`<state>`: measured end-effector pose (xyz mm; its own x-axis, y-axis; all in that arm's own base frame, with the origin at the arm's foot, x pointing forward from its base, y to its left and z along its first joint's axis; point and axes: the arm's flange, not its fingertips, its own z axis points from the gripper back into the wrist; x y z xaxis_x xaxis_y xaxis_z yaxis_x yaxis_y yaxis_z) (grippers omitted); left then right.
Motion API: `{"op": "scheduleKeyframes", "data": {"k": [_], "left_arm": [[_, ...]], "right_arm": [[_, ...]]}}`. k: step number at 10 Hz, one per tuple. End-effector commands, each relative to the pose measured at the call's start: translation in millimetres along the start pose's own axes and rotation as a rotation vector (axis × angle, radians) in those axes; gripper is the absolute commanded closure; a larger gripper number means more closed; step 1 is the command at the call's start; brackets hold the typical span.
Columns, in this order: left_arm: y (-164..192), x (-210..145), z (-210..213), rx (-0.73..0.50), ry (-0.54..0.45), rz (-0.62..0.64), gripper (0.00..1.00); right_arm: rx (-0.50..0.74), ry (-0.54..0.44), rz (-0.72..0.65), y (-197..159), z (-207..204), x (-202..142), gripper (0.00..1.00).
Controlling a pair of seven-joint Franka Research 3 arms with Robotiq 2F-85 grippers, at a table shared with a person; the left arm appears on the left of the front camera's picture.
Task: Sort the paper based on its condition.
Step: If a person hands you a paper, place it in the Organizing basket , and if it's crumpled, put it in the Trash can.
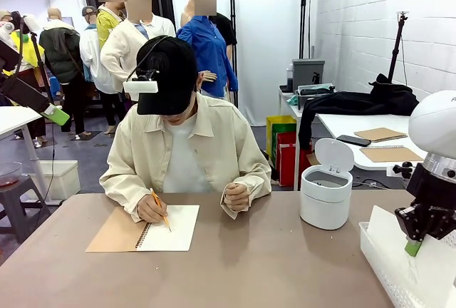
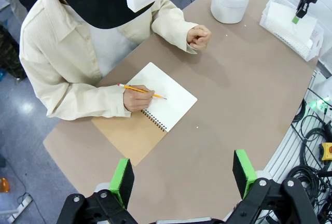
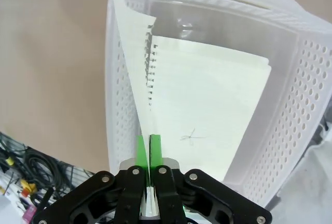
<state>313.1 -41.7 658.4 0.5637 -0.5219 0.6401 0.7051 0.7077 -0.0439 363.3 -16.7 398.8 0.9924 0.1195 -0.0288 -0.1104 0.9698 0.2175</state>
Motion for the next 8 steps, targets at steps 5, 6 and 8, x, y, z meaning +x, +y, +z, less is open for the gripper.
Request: {"op": "scheduleKeyframes", "data": {"k": [5,6,8], "left_arm": [[0,0,1,0.0,-0.005,0.001,0.0],[0,0,1,0.0,-0.005,0.001,0.0],[0,0,1,0.0,-0.005,0.001,0.0]], "right_arm": [[-0.134,0.016,-0.07,-7,12,-28,0.0],[-0.176,0.0,-0.065,-6,19,-25,0.0],[-0.248,-0.013,0.001,4,42,-26,0.0]]}}
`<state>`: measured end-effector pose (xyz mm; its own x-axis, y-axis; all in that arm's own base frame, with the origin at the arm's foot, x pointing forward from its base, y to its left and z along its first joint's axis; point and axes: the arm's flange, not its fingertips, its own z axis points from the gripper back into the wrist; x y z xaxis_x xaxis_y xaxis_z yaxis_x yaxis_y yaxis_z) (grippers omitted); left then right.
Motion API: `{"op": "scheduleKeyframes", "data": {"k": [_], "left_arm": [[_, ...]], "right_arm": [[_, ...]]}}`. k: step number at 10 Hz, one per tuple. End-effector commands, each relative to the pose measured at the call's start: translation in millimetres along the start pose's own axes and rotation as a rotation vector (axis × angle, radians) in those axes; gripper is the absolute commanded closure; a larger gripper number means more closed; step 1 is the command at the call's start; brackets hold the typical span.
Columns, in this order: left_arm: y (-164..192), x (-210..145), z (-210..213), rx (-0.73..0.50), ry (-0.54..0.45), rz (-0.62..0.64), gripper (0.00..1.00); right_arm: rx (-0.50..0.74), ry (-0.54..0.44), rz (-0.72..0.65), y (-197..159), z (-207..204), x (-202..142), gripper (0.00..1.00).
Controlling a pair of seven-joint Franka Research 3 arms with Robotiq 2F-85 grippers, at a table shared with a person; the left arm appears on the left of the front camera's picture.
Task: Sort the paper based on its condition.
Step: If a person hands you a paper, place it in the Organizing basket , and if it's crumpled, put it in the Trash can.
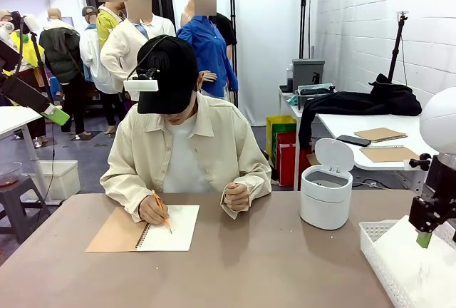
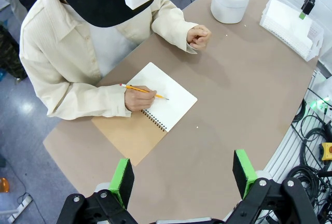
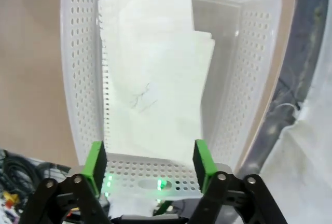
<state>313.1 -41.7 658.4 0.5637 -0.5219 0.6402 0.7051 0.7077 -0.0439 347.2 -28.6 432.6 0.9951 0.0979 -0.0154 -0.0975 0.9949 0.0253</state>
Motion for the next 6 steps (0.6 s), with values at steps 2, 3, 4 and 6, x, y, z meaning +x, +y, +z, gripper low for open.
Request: {"op": "scheduleKeyframes", "data": {"k": [2,3,4,6], "left_arm": [[0,0,1,0.0,-0.005,0.001,0.0],[0,0,1,0.0,-0.005,0.001,0.0],[0,0,1,0.0,-0.005,0.001,0.0],[0,0,1,0.0,-0.005,0.001,0.0]], "right_arm": [[-0.112,-0.02,0.121,16,28,-9,0.0],[-0.125,-0.034,0.181,22,36,-10,0.0],[-0.151,-0.062,0.239,31,44,-12,0.0],[-0.129,-0.119,0.315,40,54,-14,0.0]]}}
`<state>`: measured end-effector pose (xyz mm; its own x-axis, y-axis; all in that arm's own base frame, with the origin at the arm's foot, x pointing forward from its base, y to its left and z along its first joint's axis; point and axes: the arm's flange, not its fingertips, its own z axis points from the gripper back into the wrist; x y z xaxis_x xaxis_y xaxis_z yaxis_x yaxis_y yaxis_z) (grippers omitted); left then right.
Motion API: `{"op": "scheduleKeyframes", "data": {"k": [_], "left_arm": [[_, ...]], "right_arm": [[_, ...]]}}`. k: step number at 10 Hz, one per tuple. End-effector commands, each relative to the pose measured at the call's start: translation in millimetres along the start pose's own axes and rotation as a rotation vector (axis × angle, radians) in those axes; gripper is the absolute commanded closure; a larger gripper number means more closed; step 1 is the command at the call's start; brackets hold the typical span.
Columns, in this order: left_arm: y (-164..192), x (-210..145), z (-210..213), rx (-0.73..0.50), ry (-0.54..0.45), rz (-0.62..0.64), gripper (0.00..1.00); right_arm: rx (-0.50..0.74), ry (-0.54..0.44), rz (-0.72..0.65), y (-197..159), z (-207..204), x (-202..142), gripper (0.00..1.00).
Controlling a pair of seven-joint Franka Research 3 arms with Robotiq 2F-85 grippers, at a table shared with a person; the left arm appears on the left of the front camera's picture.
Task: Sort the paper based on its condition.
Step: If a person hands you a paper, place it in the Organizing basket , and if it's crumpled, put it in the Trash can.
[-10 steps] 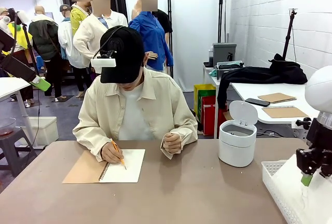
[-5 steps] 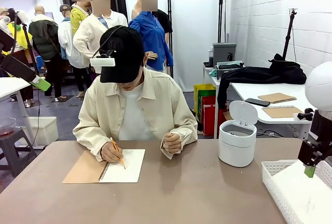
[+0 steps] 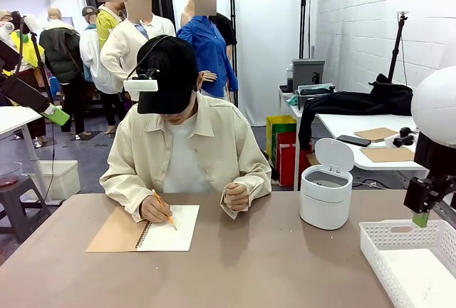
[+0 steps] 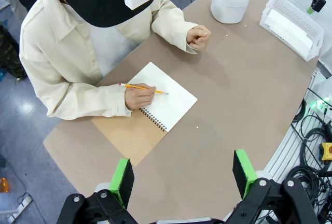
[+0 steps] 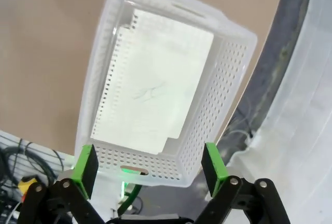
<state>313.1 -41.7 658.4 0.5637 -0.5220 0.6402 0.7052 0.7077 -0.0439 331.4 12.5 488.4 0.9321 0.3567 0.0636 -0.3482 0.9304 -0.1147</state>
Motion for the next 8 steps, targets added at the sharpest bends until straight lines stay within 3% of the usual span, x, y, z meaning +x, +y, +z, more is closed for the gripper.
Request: {"op": "scheduleKeyframes", "data": {"k": [1,2,6,7,8], "left_arm": [[0,0,1,0.0,-0.005,0.001,0.0],[0,0,1,0.0,-0.005,0.001,0.0],[0,0,1,0.0,-0.005,0.001,0.0],[0,0,1,0.0,-0.005,0.001,0.0],[0,0,1,0.0,-0.005,0.001,0.0]], "right_arm": [[0.026,-0.077,0.087,0,4,-2,0.0],[0.0,0.0,0.0,0,0,0,0.0],[0.0,0.0,0.0,0,0,0,0.0],[0.011,-0.014,0.023,1,3,-1,0.0],[0.05,-0.033,0.188,23,-1,7,0.0]]}}
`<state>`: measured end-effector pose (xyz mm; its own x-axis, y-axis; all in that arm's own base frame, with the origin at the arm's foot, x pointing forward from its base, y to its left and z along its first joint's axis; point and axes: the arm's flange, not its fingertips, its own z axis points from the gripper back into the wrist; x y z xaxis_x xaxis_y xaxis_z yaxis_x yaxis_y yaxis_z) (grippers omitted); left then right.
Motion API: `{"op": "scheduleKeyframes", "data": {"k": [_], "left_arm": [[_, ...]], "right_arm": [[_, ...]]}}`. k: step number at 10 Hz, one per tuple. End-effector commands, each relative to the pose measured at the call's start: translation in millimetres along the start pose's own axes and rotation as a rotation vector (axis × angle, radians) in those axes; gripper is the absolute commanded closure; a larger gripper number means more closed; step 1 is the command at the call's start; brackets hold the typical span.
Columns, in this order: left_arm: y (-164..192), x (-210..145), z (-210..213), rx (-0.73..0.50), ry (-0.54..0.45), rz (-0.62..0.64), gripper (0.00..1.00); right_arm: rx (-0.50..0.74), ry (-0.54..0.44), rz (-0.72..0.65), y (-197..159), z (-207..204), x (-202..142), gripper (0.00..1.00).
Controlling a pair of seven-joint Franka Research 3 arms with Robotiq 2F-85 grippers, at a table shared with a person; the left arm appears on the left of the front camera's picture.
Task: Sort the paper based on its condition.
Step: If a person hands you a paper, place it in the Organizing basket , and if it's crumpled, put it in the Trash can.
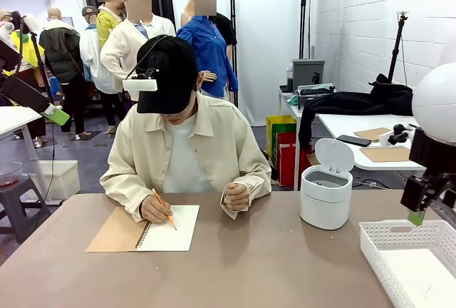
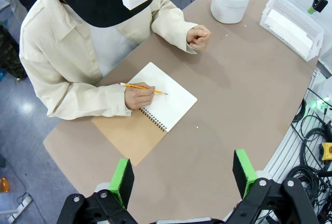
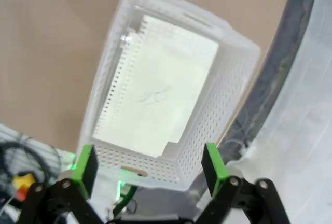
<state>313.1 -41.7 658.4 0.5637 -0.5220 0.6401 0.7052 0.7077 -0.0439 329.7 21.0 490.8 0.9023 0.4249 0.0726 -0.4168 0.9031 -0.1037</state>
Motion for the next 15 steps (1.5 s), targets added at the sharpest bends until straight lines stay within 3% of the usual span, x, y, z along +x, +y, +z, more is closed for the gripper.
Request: {"op": "scheduleKeyframes", "data": {"k": [1,4,6,8,12,15], "left_arm": [[0,0,1,0.0,-0.005,0.001,0.0],[0,0,1,0.0,-0.005,0.001,0.0],[0,0,1,0.0,-0.005,0.001,0.0],[0,0,1,0.0,-0.005,0.001,0.0],[0,0,1,0.0,-0.005,0.001,0.0],[0,0,1,0.0,-0.005,0.001,0.0]], "right_arm": [[0.065,-0.061,0.203,32,2,15,0.0],[0.208,-0.213,0.423,75,26,50,0.0],[0.246,-0.352,0.489,95,43,84,0.0],[0.289,-0.496,0.495,110,63,115,0.0],[0.336,-0.686,0.466,131,89,163,0.0],[0.366,-0.714,0.49,145,116,193,0.0]]}}
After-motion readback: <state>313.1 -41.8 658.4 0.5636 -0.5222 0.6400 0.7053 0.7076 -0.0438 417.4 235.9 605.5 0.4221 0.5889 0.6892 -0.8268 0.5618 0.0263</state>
